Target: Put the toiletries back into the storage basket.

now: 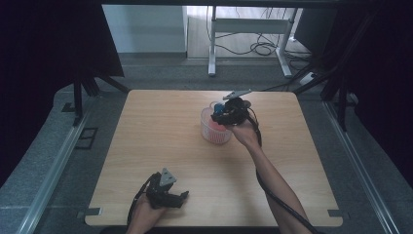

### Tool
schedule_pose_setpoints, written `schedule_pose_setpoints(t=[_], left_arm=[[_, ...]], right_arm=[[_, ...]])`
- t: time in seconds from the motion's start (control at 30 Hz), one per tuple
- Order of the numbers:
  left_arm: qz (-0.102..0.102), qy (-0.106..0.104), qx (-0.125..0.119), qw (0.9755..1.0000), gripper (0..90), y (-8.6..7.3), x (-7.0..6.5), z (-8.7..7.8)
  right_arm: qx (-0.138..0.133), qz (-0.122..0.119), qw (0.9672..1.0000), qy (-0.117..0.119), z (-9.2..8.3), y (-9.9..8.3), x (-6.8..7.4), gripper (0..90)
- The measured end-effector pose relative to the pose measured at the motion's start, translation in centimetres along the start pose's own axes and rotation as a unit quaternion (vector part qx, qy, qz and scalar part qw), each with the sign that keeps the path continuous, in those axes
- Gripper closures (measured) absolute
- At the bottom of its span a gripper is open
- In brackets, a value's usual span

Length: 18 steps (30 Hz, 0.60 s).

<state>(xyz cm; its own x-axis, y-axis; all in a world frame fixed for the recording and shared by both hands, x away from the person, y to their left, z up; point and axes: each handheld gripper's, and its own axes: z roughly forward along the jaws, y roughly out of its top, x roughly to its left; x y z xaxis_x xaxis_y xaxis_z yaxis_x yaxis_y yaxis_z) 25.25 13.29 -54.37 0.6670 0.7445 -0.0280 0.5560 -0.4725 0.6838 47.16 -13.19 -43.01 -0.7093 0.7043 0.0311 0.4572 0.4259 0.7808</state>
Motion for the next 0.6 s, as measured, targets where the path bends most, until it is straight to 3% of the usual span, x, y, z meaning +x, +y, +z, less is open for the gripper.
schedule_pose_setpoints(t=[0.17, 0.6], left_arm=[[0.0, 0.0, -0.001, 1.0, 10.4, 0.0, 0.0, 0.0], [0.0, 0.0, 0.0, 1.0, 10.4, 0.0, 0.0, 0.0]], right_arm=[[-0.005, -0.002, 1.0, 0.001, -0.5, 0.1, 0.0, 30.5], [-0.001, -0.021, 0.9998, 0.002, -1.5, 0.2, 0.5, 21.9]])
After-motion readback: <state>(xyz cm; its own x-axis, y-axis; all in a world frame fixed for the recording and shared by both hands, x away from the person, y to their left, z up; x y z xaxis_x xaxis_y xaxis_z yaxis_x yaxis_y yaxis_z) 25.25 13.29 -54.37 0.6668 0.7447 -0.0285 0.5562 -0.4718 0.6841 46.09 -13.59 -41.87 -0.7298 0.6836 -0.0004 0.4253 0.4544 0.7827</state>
